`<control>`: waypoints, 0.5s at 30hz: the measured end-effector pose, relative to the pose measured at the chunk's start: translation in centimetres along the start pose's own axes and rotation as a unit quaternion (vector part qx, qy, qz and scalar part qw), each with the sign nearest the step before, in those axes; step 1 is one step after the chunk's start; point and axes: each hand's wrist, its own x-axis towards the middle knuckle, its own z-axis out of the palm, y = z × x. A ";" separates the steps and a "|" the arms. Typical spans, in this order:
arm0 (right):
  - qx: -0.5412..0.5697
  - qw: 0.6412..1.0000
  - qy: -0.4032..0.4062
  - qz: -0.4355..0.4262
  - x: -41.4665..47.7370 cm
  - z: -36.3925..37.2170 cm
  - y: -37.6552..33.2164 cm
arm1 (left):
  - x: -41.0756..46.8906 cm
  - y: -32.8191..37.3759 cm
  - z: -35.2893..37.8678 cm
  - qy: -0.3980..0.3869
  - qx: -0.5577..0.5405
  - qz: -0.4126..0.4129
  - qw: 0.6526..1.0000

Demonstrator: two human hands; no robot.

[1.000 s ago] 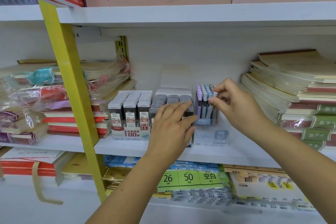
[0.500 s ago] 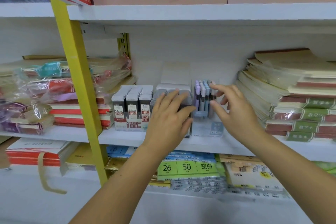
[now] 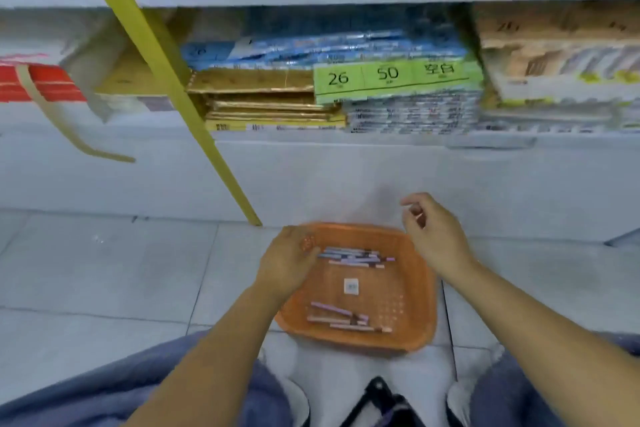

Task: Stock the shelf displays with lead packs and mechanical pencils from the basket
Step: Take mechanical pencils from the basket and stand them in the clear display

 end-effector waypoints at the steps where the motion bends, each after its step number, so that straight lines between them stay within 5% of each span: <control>1: -0.021 0.998 -0.037 0.039 -0.7 1.8 2.1 | -0.3 -1.7 1.5 -0.035 0.001 -0.036 0.999; 8: -0.103 0.916 -0.327 0.207 -5.7 10.2 12.0 | -0.7 -7.4 8.4 -0.199 -0.019 -0.148 0.969; 15: -0.161 0.891 -0.409 0.113 -6.6 16.9 13.9 | 1.3 -9.7 10.9 -0.211 -0.019 -0.200 0.957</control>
